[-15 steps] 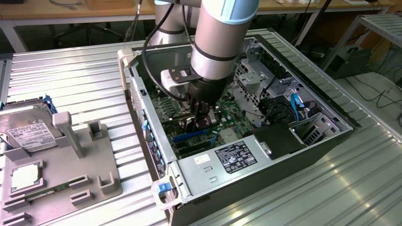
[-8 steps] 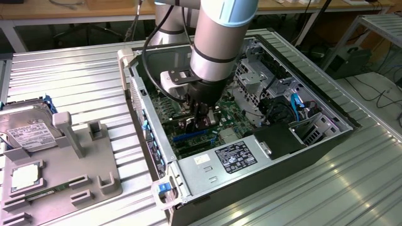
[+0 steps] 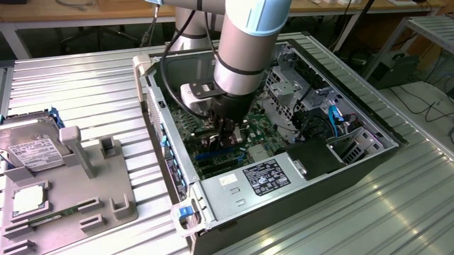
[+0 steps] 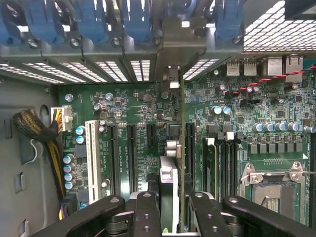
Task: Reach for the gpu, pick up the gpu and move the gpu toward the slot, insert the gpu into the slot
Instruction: 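Insert the gpu into the slot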
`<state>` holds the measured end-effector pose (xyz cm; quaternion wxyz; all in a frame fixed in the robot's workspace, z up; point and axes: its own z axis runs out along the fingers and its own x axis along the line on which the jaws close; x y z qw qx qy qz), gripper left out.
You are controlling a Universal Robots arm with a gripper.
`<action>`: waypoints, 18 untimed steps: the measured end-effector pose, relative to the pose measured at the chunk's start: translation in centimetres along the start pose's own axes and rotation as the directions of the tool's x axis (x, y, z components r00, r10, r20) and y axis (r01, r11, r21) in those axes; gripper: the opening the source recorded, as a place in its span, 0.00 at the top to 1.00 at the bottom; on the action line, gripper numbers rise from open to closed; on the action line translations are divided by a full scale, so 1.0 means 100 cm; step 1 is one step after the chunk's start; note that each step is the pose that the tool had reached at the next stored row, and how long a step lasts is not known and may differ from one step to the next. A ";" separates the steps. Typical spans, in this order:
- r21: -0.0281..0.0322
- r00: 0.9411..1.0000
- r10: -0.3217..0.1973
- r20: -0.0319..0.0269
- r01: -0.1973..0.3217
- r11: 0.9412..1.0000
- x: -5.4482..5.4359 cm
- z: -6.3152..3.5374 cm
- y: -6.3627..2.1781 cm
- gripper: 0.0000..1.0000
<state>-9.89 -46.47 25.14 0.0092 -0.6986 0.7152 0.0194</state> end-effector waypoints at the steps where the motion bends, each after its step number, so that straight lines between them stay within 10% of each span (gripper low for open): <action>1: 0.000 1.000 0.000 0.000 0.000 1.000 0.000 0.0008 0.0000 0.72; 18: -0.004 1.000 0.000 0.002 0.000 1.000 0.000 0.0066 0.0002 0.72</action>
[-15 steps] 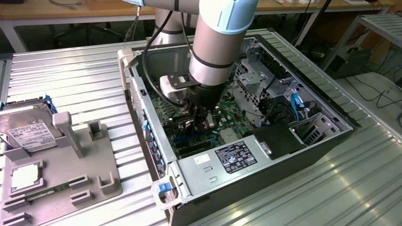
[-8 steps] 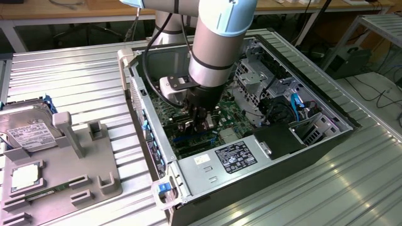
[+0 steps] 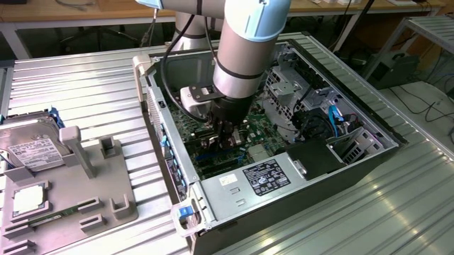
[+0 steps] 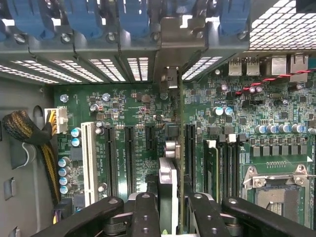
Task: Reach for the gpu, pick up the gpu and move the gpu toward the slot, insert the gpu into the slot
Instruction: 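Insert the gpu into the slot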
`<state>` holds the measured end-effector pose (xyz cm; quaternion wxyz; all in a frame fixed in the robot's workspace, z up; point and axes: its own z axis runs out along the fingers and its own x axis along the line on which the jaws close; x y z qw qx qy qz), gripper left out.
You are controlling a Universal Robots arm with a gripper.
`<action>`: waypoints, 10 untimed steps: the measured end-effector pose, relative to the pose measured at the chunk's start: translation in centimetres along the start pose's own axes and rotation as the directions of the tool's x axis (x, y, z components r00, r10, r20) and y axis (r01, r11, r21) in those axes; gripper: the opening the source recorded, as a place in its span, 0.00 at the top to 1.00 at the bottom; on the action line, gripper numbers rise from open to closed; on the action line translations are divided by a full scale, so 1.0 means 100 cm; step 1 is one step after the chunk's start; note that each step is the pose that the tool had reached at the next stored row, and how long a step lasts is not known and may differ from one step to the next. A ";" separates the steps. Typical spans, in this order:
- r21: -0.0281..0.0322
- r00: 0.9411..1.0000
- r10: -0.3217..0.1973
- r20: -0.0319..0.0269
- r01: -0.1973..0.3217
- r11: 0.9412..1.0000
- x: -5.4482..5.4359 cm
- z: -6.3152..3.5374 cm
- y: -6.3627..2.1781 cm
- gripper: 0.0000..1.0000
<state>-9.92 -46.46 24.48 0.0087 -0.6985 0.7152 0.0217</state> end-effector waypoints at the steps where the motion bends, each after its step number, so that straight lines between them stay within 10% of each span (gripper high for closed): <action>1: 0.000 1.000 0.000 -0.001 0.000 1.000 0.000 -0.0012 0.0001 0.72; 10: -0.001 1.000 0.000 -0.001 0.000 1.000 0.000 -0.0032 0.0003 0.72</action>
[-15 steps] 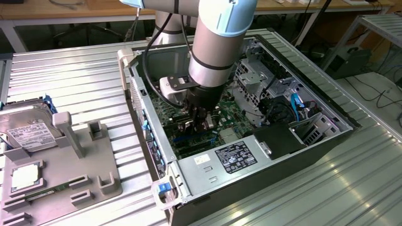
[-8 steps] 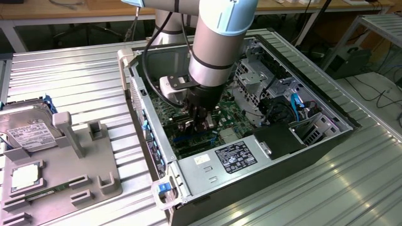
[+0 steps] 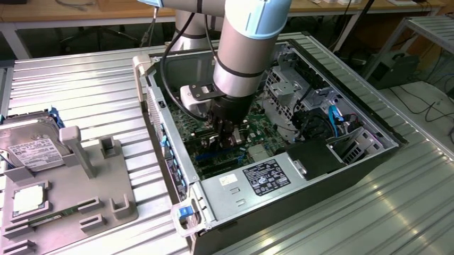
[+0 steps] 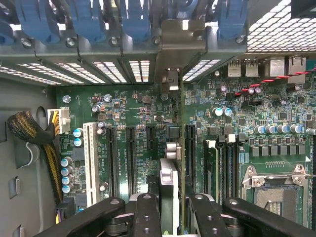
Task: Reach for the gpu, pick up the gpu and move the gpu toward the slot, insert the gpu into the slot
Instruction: 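Insert the gpu into the slot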
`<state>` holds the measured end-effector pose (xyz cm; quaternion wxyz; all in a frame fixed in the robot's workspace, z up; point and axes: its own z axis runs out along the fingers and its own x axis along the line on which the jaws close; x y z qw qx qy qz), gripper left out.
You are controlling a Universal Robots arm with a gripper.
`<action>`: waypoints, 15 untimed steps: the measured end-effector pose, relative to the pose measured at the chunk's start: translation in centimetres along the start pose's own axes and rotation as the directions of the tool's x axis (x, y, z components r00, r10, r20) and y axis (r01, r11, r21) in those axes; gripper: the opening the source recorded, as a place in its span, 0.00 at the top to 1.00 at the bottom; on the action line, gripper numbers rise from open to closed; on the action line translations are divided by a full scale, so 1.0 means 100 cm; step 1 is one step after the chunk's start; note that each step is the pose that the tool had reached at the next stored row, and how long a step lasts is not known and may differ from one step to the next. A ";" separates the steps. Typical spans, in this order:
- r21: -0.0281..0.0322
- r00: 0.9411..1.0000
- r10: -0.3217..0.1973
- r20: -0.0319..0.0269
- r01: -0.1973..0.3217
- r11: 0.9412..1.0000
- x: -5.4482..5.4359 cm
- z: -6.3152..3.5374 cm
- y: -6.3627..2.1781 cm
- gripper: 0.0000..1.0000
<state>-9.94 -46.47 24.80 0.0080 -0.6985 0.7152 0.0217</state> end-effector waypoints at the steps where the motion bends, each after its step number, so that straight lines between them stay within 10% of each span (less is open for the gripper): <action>1: 0.000 1.000 0.000 0.000 0.000 1.000 0.000 0.0003 0.0000 0.72; 15: 0.000 1.000 -0.007 0.000 0.007 1.000 -0.001 -0.0009 0.0011 0.72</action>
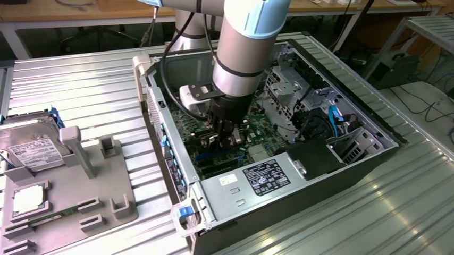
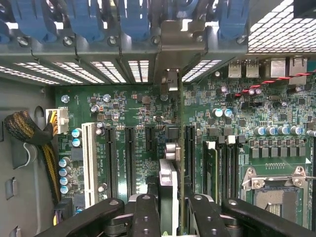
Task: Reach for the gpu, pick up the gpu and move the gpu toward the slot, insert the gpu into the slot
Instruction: 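Insert the gpu into the slot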
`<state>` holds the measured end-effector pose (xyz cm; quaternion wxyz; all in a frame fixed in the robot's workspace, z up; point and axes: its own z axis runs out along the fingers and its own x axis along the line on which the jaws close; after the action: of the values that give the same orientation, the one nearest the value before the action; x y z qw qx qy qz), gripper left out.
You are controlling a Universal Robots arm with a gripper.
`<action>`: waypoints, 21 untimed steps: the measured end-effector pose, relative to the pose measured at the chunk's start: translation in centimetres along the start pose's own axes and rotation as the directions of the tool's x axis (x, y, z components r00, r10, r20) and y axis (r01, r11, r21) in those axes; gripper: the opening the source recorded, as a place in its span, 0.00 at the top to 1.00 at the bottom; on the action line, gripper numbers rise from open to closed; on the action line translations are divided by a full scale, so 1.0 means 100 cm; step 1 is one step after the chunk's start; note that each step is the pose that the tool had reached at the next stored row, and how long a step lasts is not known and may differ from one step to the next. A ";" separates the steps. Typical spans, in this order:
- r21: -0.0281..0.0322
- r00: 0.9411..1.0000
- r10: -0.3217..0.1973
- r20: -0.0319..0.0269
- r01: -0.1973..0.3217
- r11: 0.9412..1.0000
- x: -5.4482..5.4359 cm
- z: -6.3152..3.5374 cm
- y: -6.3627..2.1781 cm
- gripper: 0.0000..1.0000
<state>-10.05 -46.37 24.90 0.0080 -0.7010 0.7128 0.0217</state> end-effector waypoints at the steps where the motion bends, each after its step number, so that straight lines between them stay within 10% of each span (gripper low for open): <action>1: 0.000 1.000 0.000 0.000 0.000 1.000 0.000 -0.0008 0.0004 0.72; 21: -0.001 1.000 -0.017 0.000 0.017 1.000 -0.001 0.0022 0.0006 0.72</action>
<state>-10.11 -46.29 24.68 0.0078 -0.7071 0.7067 0.0218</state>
